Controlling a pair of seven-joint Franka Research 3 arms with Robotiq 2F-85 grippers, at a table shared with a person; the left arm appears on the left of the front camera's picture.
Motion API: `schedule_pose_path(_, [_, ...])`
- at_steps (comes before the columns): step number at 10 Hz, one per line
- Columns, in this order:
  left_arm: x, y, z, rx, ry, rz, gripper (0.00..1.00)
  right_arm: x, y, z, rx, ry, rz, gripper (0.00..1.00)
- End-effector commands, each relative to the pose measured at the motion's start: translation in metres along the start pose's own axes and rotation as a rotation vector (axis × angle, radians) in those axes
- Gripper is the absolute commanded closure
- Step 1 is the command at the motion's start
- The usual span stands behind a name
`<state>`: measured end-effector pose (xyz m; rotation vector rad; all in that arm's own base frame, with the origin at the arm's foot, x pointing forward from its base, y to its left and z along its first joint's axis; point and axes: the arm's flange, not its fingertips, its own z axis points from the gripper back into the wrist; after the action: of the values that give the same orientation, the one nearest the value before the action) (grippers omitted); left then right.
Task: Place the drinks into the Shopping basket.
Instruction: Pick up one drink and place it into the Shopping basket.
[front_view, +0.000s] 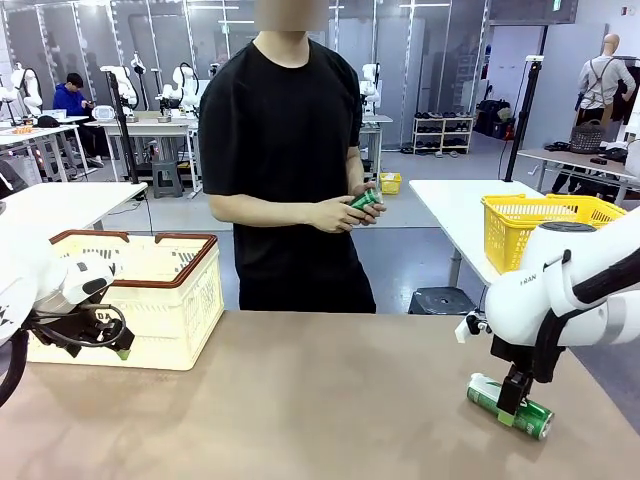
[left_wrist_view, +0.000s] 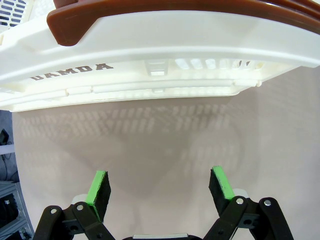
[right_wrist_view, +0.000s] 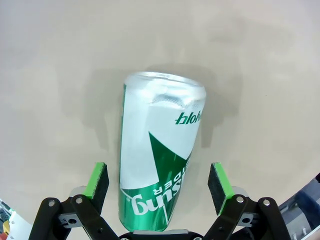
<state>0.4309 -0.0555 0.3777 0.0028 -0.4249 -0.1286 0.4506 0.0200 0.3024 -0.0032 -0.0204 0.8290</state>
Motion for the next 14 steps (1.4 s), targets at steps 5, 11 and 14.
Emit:
schedule_pose_path(5, [0.000, 0.001, 0.000, 0.001, 0.001, 0.000, 0.00, 0.002, -0.010, -0.005, -0.004, -0.026, -0.071, 0.45])
schedule_pose_path(11, [0.000, 0.001, 0.000, 0.001, 0.001, 0.000, 0.00, 0.009, 0.000, 0.011, -0.041, -0.007, -0.155, 1.00])
schedule_pose_path(14, [0.000, 0.001, 0.000, 0.001, 0.001, 0.000, 0.00, 0.017, 0.034, 0.061, -0.116, -0.009, -0.309, 1.00])
